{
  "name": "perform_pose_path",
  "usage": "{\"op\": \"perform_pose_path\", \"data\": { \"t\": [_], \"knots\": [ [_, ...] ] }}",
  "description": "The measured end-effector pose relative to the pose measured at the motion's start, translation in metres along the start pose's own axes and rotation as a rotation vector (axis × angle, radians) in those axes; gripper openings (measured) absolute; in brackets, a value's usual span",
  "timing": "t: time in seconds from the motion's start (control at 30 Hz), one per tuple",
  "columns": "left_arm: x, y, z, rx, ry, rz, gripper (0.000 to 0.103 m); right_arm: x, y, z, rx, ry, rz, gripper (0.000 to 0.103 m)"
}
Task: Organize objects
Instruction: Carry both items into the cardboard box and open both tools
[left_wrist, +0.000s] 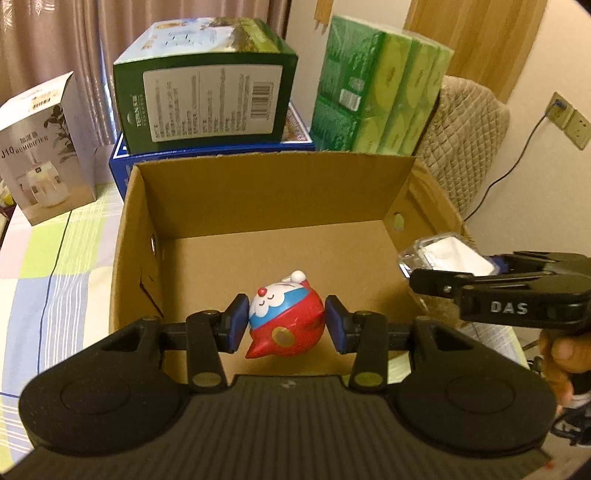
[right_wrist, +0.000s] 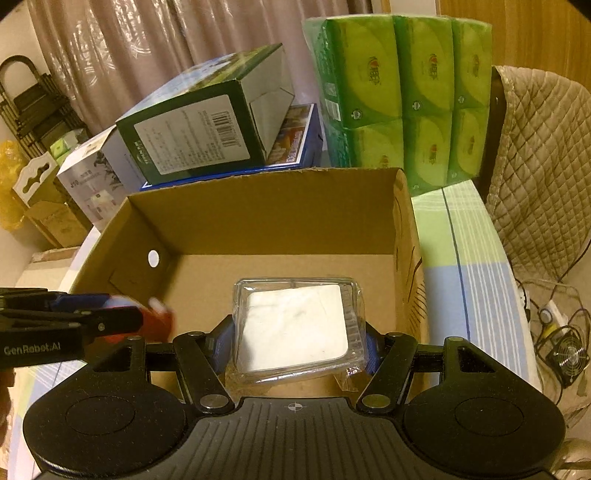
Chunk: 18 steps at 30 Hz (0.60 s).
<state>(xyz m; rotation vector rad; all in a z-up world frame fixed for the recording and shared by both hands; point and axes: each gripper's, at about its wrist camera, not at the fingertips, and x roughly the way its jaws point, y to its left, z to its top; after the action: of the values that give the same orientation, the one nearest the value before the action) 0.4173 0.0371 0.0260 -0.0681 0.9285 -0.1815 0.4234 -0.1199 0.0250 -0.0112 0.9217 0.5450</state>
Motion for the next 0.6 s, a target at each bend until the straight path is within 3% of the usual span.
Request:
{"op": "perform_pose_path", "data": {
  "t": [0.13,0.47,0.6],
  "knots": [
    [0.001,0.007,-0.001,-0.048,-0.025,0.004,0.052,-0.001,-0.001,0.002,0.006,-0.010,0.002,0.062],
    [-0.027,0.019,-0.003,-0.054,-0.063,0.033,0.056,-0.001,0.007,0.007,-0.002,-0.042,0.022,0.063],
    [-0.036,0.024,-0.007,-0.064,-0.075,0.039,0.059,-0.006,0.006,0.007,0.018,-0.069,0.020,0.072]
  ]
}}
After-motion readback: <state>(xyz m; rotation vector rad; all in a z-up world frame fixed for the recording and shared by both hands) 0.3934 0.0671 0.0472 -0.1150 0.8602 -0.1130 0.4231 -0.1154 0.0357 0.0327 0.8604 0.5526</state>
